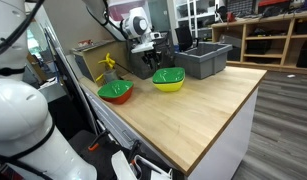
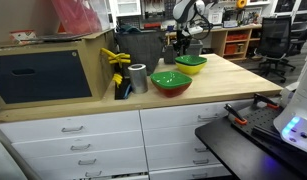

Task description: Put the green bowls into the the red and yellow bowls

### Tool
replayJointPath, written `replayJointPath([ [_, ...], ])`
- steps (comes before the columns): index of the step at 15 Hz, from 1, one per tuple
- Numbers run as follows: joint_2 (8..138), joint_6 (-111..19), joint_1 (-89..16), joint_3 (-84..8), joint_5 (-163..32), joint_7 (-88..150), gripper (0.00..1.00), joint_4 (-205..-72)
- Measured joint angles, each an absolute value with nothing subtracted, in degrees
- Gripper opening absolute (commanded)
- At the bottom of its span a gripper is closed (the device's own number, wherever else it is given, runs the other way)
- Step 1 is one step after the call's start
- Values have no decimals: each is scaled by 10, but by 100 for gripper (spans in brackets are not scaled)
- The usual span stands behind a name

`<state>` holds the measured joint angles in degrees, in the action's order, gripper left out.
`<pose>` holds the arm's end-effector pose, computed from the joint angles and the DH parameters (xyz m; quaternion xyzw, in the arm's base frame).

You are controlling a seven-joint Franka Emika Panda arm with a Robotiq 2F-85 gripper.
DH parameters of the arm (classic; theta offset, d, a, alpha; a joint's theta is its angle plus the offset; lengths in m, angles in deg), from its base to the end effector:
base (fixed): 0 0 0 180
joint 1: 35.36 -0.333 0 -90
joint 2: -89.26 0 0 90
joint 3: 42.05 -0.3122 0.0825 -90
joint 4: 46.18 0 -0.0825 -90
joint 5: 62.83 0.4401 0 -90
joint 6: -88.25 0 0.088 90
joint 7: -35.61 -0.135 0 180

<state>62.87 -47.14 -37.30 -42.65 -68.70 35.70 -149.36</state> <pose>0.7053 0.0277 0.2340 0.9965 0.0568 0.0515 0.0344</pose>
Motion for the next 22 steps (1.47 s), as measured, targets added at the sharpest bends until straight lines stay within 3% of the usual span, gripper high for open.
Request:
replayJointPath([
  [2,634,-464,-370,-427,-687,368,99,-1485],
  [3,638,-451,-367,-427,-686,379,100,-1480],
  [16,765,-92,-316,-443,-648,672,100,-1452],
  [22,874,-12,-330,-445,-648,701,100,-1512],
])
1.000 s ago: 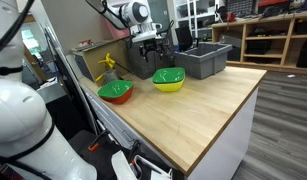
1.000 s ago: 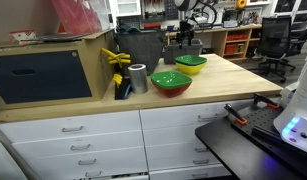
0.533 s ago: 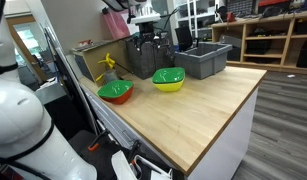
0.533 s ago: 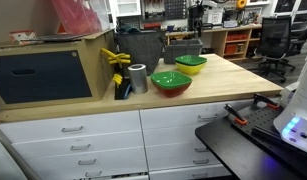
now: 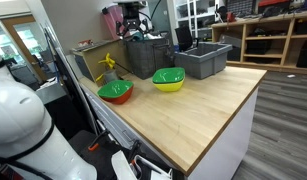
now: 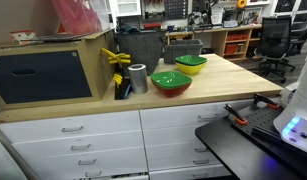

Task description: Put the green bowls into the the red and yellow bowls

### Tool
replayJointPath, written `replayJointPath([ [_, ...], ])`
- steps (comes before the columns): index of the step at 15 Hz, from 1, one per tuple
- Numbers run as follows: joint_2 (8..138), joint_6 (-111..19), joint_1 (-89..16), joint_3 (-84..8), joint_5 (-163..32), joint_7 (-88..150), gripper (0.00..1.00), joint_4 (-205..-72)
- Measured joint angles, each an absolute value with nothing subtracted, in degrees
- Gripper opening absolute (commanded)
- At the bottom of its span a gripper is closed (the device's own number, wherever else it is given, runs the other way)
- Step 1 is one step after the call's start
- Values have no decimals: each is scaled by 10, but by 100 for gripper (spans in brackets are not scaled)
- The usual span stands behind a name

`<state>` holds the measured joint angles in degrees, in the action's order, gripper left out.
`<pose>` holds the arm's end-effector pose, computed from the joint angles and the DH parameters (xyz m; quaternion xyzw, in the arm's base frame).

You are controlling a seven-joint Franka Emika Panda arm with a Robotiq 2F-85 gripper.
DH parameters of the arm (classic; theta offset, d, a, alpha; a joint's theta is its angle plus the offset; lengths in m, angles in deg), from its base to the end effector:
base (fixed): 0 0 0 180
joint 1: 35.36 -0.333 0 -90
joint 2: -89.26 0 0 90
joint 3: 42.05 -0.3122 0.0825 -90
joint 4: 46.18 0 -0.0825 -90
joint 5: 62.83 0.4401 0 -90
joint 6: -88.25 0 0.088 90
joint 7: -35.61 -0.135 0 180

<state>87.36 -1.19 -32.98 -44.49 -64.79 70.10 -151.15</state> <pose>0.5815 -0.0042 0.4385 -0.9430 -0.2959 0.1495 0.0293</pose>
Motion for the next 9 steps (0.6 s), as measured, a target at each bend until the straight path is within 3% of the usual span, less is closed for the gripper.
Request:
replayJointPath([
  [9,1132,158,-334,-385,-649,701,100,-1633],
])
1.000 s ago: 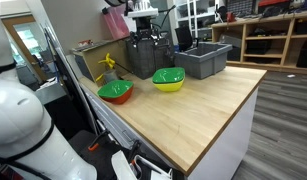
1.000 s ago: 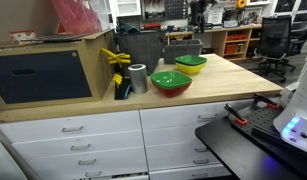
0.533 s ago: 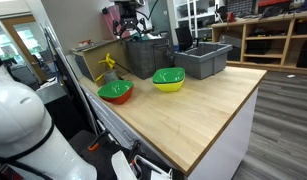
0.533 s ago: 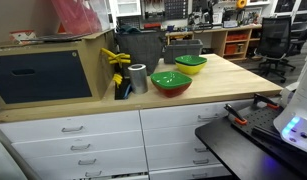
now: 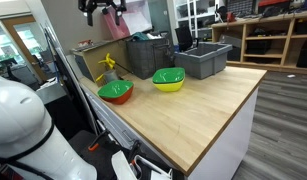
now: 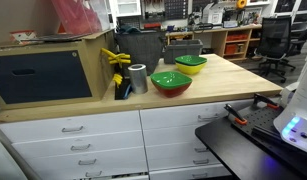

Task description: Put the green bowls into the the red and yellow bowls

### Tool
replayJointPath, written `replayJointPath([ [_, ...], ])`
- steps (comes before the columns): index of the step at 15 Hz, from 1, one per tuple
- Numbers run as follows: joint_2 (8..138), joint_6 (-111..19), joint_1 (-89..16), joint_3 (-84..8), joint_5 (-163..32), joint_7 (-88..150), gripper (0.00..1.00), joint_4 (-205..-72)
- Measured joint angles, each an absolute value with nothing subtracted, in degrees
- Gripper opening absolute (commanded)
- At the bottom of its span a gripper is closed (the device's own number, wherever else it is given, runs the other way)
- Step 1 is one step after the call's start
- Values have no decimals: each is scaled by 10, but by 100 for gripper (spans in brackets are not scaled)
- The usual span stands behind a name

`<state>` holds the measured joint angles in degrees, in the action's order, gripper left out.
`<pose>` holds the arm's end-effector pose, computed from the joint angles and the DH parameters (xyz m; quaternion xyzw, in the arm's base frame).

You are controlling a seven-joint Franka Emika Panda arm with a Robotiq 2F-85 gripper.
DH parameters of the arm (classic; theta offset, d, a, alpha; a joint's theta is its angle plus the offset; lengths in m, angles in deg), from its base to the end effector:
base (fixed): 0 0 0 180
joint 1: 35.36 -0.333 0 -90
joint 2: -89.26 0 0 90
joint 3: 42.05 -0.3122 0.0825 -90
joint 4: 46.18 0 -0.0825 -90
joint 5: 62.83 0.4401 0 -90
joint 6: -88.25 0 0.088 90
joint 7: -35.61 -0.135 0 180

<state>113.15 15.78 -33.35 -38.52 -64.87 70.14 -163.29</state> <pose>0.4249 -0.0500 0.5517 -0.9516 -0.2487 0.1715 0.0563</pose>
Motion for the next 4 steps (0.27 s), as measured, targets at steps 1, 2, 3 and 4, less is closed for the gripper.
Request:
replayJointPath([
  [1,1155,170,-333,-375,-649,701,100,-1637],
  [2,1174,174,-333,-369,-649,701,100,-1643],
  [3,1184,174,-333,-366,-649,701,100,-1648],
  [4,1188,174,-334,-366,-648,701,100,-1652],
])
